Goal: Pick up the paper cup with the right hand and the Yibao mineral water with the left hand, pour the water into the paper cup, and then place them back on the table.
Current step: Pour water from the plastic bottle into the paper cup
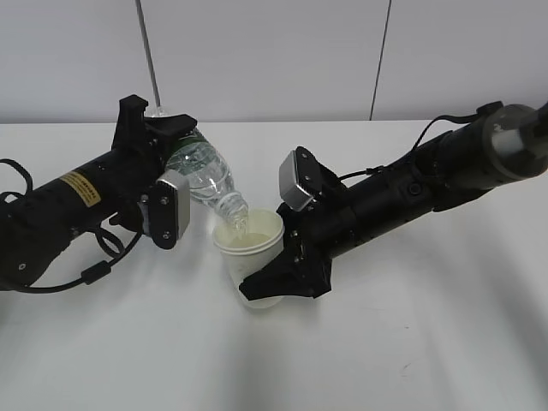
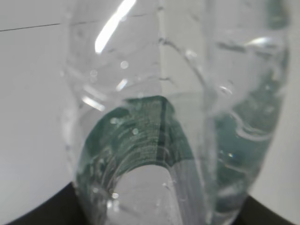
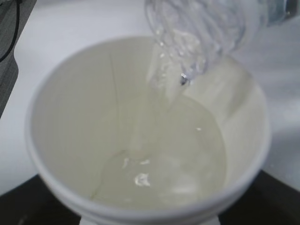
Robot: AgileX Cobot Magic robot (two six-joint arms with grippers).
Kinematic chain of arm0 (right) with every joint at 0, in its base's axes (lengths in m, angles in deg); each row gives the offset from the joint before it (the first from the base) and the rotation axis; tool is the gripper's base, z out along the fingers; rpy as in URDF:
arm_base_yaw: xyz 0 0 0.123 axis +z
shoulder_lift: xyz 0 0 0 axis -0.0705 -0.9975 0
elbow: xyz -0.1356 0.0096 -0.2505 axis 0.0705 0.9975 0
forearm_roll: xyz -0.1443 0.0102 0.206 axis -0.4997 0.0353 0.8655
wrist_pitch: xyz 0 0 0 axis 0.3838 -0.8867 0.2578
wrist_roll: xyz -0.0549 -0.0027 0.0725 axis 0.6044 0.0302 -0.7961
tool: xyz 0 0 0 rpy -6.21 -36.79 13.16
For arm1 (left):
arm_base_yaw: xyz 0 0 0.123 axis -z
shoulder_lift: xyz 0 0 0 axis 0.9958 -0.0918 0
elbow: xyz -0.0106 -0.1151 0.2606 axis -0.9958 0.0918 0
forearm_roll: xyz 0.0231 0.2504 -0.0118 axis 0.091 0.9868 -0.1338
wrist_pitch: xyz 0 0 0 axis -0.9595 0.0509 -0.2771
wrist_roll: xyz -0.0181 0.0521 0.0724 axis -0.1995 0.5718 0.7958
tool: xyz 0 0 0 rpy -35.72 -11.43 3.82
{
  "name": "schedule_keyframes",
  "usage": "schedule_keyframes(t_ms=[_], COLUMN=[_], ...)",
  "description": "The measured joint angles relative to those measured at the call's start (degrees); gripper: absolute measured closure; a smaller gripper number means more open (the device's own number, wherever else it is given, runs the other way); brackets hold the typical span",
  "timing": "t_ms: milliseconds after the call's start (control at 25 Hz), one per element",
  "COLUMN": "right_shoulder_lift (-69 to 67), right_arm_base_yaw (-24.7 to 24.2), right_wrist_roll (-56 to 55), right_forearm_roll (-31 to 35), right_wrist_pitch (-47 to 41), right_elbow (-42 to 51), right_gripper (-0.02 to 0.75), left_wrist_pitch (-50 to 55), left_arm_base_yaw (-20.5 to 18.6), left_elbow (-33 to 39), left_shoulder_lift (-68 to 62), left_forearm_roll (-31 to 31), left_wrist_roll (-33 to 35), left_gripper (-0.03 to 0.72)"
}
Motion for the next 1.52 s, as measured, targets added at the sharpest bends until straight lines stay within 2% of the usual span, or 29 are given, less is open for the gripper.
schedule_keyframes(t_ms=[720,840,1040,1240,1360,1520], right_shoulder_lift=[0.0,0.0,0.0,0.0,0.0,0.0], right_arm_base_yaw=[0.0,0.1,0.5,0.5,0.5,0.5], right_wrist_roll=[-0.2,-0.2,2.9,6.5,7.2,7.4], right_forearm_roll=[-0.1,-0.1,0.3,2.7,3.0,3.0], right_wrist_pitch=[-0.4,-0.7,-2.1,-2.5,-2.5,-2.6], right_elbow=[0.0,0.0,0.0,0.0,0.0,0.0], right_gripper=[0.195,0.195,0.195,0.195,0.195,0.195], left_wrist_pitch=[-0.2,-0.2,-0.5,-0.6,-0.4,-0.4], left_arm_base_yaw=[0.0,0.0,0.2,0.8,0.9,1.1], left_elbow=[-0.4,-0.9,-0.3,4.8,7.7,8.5], left_shoulder_lift=[0.0,0.0,0.0,0.0,0.0,0.0], left_forearm_roll=[0.0,-0.1,-0.3,-0.3,-0.9,-5.9], left_wrist_roll=[0.1,-1.5,-15.9,-26.7,-38.9,-55.9], left_gripper=[0.340,0.342,0.344,0.344,0.344,0.344])
